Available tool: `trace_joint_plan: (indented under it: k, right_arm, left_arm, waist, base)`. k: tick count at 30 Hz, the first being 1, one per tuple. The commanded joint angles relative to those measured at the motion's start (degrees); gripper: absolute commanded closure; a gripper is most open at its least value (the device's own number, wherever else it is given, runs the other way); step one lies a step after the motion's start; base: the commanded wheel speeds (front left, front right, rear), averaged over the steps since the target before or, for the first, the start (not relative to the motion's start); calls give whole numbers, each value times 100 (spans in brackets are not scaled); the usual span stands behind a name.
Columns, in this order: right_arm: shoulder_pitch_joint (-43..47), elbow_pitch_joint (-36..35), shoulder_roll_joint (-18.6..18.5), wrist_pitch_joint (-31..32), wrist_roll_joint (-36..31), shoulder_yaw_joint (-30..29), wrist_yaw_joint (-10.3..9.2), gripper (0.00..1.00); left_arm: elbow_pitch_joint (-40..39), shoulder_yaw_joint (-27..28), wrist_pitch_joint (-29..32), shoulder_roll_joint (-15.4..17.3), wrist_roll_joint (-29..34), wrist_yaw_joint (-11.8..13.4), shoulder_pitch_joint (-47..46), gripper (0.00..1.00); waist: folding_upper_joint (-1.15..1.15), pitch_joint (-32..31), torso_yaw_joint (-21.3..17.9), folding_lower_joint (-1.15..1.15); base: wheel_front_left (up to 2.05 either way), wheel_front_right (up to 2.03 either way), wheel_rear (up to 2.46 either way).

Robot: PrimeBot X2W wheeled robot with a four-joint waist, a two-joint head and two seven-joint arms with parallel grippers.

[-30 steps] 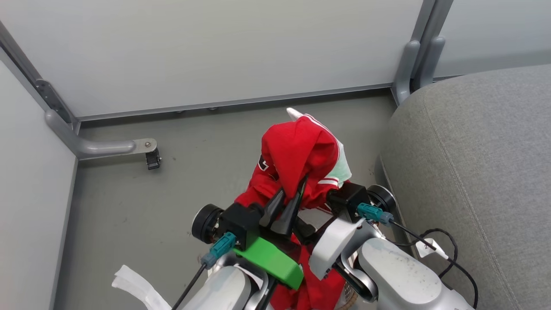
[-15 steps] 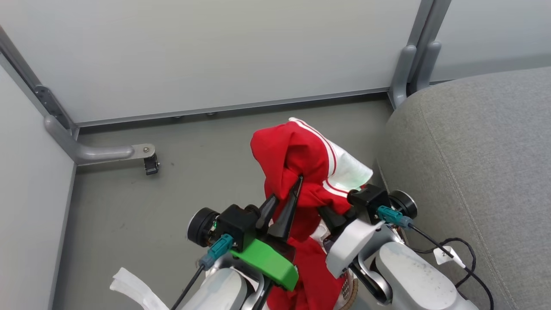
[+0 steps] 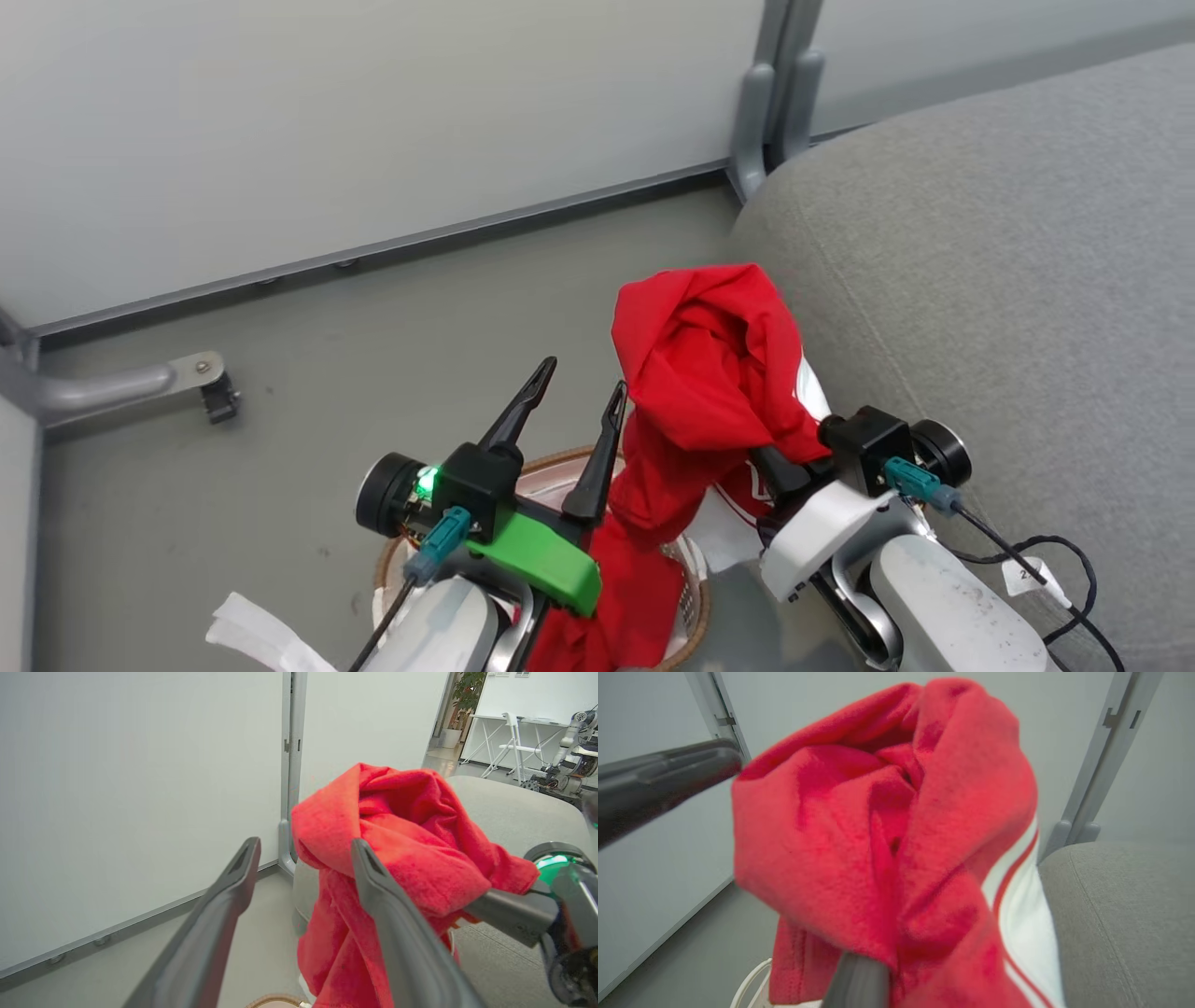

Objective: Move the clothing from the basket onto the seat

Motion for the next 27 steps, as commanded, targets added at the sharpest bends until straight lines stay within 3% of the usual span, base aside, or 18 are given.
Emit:
trace_joint_plan:
  k: [1, 8, 14, 20, 27]
  right_arm:
    - [84, -59, -36, -12, 8, -29, -8, 100]
    - [188, -185, -73, -12, 108, -166, -8, 100]
    - [236, -224, -123, -12, 126, -252, -8, 100]
    - [109, -252, -240, -12, 140, -346, -8, 100]
    - [-481, -251, -493, -12, 93, -587, -8, 100]
  left_arm:
    - [18, 82, 3, 17, 69, -32, 85, 0]
    - [34, 301, 3, 18, 235, -177, 120, 0]
    - [64, 376, 3, 21, 265, -250, 115, 0]
    - [132, 360, 3, 22, 327, -291, -8, 0]
    - [236, 313, 3, 24, 498, -341, -214, 0]
  waist:
    - [0, 164, -690, 0]
    - [0, 318, -1572, 0]
    - [0, 422, -2081, 0]
    - [0, 585, -2233, 0]
    - [0, 1057, -2052, 0]
  base:
    - [0, 0, 0]
    - [0, 0, 0]
    - [0, 0, 0]
    - [0, 0, 0]
    - [0, 0, 0]
